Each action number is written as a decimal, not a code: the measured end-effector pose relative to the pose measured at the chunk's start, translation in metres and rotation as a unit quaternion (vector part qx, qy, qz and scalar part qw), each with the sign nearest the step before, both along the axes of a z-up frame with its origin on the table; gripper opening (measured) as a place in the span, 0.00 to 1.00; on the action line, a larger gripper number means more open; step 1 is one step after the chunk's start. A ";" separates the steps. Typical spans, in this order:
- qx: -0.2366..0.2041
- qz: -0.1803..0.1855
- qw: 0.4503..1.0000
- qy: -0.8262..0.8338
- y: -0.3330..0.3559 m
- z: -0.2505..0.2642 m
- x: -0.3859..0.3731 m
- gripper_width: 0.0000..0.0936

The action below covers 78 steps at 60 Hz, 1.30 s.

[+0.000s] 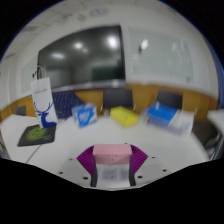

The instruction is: Unplug charger

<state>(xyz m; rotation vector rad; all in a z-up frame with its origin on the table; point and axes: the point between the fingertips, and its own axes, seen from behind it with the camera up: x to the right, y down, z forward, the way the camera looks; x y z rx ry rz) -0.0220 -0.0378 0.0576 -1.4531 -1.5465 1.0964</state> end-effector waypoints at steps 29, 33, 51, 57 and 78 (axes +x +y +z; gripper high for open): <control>0.013 -0.098 0.994 -0.049 0.183 0.052 -0.007 0.49; 0.023 -0.091 0.991 -0.090 0.195 0.013 0.003 0.50; 0.017 -0.060 0.980 -0.191 0.192 -0.078 0.010 0.67; 0.030 -0.072 0.978 -0.195 0.203 -0.076 0.010 0.93; 0.022 -0.066 0.976 -0.205 0.192 0.079 0.144 0.91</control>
